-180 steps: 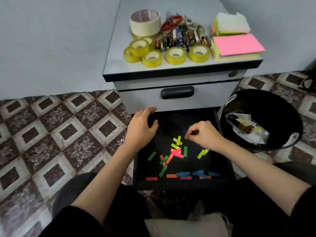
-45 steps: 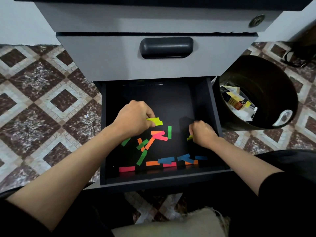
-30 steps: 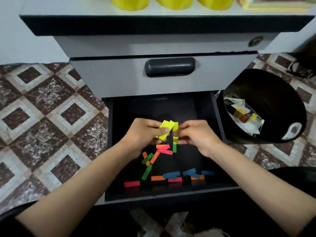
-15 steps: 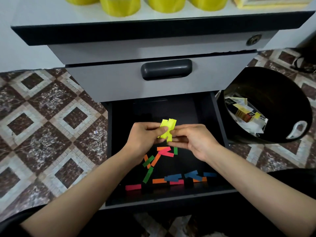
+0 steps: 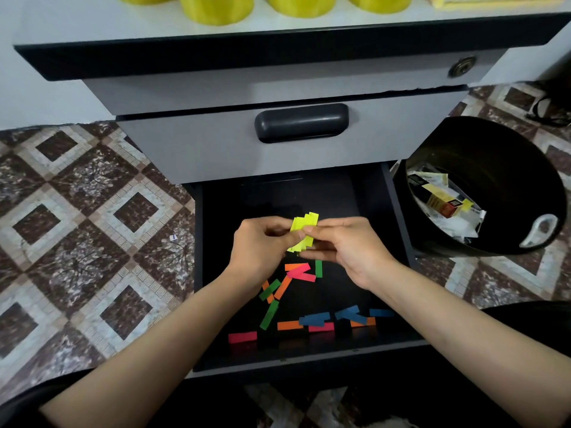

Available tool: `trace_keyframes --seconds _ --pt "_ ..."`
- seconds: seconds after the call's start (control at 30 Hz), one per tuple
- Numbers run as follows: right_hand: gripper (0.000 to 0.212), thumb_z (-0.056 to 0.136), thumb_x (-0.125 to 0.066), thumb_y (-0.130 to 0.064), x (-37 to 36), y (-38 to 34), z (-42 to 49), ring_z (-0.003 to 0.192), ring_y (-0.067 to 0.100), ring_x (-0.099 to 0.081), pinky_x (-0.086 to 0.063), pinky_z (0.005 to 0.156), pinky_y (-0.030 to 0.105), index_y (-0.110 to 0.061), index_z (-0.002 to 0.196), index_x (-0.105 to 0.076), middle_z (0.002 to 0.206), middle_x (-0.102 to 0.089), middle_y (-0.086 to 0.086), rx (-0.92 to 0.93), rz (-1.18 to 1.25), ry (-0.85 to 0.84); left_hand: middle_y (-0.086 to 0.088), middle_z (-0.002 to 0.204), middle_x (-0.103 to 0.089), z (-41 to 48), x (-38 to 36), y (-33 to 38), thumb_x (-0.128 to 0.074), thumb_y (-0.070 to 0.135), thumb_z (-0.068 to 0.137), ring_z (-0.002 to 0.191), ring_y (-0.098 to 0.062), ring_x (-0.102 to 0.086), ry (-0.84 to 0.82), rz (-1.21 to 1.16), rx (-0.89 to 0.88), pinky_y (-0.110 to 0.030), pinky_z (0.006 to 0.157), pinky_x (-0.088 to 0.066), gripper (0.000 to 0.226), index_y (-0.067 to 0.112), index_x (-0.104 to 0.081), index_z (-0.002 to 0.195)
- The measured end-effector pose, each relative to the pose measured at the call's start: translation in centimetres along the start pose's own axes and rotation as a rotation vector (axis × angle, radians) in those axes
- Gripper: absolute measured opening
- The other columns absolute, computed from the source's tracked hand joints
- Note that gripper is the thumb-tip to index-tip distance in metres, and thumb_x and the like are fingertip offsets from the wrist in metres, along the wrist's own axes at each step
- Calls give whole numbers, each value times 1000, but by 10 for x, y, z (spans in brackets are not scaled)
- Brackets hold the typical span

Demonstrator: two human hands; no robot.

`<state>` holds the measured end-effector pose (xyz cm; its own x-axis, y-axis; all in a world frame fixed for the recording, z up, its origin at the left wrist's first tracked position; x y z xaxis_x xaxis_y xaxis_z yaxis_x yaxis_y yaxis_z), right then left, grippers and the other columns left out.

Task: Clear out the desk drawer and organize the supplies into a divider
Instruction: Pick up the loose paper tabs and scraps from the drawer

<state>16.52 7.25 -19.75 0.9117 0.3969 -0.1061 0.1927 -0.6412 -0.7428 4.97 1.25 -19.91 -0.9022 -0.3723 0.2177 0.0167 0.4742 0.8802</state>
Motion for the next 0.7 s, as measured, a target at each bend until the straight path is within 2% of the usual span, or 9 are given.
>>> trace_keyframes --seconds 0.17,0.33,0.47,0.53,0.63,0.7 --pt "4 84 -64 2 4 -1 2 63 19 -69 -60 63 28 -2 86 -66 81 -67 12 -3 1 42 -6 80 -67 4 4 1 -71 13 78 69 -10 -59 28 -18 11 -15 56 -46 5 14 -68 82" --pt "17 86 -63 -3 6 -1 3 52 10 -59 -50 45 18 0 102 -67 73 -65 8 17 -156 78 -1 67 -59 -1 0 -2 -69 12 79 59 -9 -51 7 -123 75 -16 59 -48 1 13 -69 80" --pt "16 83 -65 0 3 1 0 51 8 -61 -54 48 20 -9 96 -70 70 -67 3 32 -131 55 -3 64 -59 -2 -3 -1 -69 8 78 59 -9 -50 -12 -178 104 -12 51 -45 5 13 -69 78" --pt "15 81 -66 2 2 1 -2 47 7 -63 -54 48 21 -7 92 -70 68 -67 3 39 -86 60 1 61 -60 -2 -2 -1 -70 6 77 55 -6 -52 6 -188 106 -11 50 -45 8 13 -66 76" --pt "15 80 -67 1 2 3 -2 51 13 -64 -57 51 24 0 96 -69 76 -68 12 25 -20 75 -1 58 -57 -2 0 -1 -72 5 75 51 -7 -50 21 -193 99 -13 50 -46 9 9 -64 74" --pt "12 83 -65 0 0 4 -1 57 17 -65 -59 57 29 -1 94 -69 81 -69 15 15 27 55 -4 61 -59 -2 1 0 -72 5 75 53 -8 -52 43 -196 88 -14 52 -48 8 9 -65 72"
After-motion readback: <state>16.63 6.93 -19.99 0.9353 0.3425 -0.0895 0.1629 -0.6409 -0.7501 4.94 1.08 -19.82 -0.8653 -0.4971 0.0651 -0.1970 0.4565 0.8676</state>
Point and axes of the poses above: each hand's wrist, its own z-axis towards the middle knuckle, its own x-axis out of the back of the hand, y = z × x, the point moved 3 cm from there along z, towards the middle knuckle
